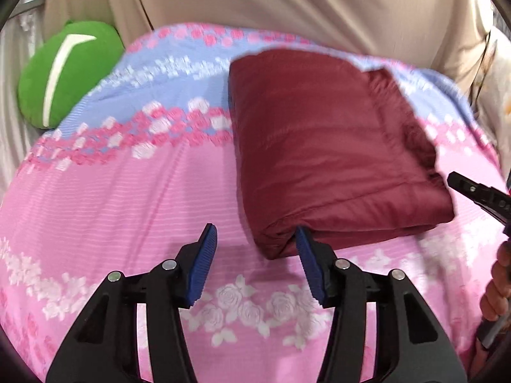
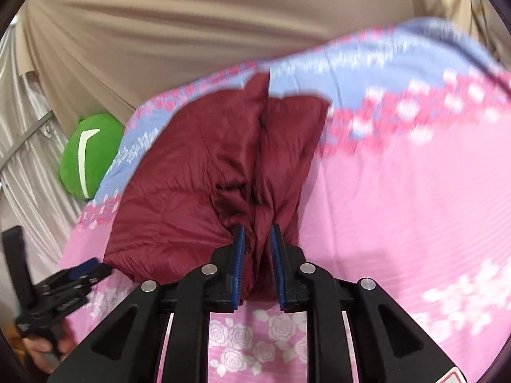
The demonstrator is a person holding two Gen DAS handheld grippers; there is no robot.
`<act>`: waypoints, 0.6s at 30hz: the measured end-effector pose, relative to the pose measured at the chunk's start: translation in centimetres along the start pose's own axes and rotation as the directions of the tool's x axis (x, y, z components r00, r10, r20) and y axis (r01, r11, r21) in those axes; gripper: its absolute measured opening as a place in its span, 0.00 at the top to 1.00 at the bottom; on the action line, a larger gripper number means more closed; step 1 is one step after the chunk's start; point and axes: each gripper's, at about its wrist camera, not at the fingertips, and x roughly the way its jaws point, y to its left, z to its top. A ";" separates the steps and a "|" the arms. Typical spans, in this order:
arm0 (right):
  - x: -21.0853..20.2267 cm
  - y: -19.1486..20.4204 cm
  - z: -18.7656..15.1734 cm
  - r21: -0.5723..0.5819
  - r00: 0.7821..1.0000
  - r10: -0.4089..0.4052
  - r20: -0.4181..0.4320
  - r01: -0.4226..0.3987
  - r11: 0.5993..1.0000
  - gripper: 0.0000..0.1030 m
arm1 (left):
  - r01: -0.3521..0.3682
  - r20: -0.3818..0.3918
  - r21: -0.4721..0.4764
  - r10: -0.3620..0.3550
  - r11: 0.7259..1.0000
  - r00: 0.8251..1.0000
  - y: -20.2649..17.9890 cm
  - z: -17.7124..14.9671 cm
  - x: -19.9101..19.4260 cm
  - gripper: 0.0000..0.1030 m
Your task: Fold large clothes
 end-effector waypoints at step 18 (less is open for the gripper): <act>9.7 0.3 9.9 0.047 1.000 0.017 -0.008 -0.017 0.999 0.95 | 0.075 -0.033 -0.061 -0.077 0.995 0.997 -4.3 3.9 4.5 0.45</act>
